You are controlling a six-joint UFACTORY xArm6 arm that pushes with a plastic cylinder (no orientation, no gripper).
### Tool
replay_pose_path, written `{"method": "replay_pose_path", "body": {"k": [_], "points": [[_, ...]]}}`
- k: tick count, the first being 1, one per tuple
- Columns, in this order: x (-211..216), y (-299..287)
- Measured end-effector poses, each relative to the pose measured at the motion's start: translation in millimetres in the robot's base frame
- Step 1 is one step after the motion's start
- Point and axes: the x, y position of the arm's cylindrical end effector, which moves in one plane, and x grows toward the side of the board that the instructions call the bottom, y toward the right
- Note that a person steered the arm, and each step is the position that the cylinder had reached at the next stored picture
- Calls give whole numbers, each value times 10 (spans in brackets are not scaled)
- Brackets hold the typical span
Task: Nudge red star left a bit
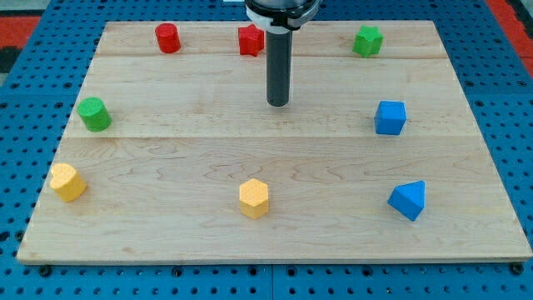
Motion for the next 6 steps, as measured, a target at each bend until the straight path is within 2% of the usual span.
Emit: {"method": "replay_pose_path", "body": {"k": [2,3,4,6], "points": [[-34,-14],[-768,56],[-1055,91],[-1286,-219]]}}
